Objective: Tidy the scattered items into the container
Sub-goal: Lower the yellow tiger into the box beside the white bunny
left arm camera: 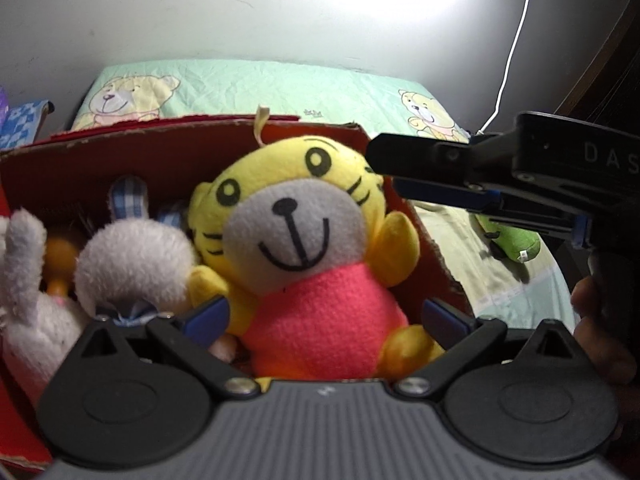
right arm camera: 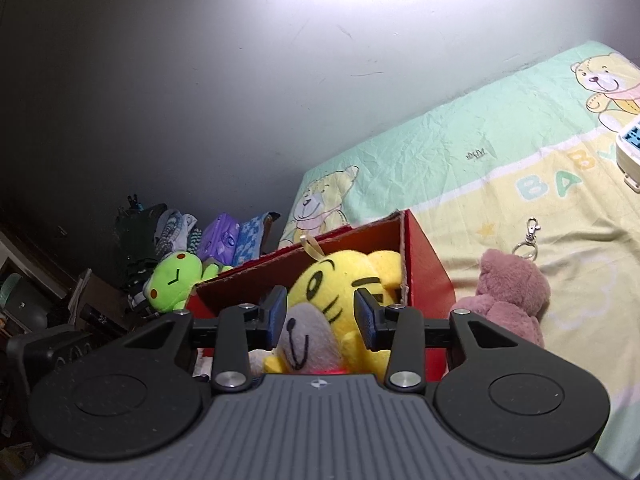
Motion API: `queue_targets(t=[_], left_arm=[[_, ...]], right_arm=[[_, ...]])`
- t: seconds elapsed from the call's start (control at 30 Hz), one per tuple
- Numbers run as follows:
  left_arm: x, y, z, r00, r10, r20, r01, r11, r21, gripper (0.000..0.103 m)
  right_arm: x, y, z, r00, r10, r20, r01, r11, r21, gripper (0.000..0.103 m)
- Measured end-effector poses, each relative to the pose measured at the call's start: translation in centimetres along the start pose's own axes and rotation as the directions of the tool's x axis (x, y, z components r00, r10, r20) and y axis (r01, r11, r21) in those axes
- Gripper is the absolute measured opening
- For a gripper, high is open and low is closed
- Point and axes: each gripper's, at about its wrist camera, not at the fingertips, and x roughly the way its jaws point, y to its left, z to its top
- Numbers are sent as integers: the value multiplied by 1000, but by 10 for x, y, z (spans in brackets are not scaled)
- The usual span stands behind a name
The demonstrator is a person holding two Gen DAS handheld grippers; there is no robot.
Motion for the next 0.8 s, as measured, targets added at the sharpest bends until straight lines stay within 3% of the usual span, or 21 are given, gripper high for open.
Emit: queue_targets(t=[0.2,0.5,0.8], left_arm=[[-6,-2,-2,997,70,-13,-69,997,22,102],[0,1,-4,992,114,-46,-113,994,4,102],[8,-2,-8,987,144,-71,-144,990,11,102]], right_arm=[[17,4,-3,997,-6,-74,6,1000,-3,42],[25,3,-7,991,-84,-103,82,996,-24,42],[28,4,-14,988,-113,-108,108,993,-53,42]])
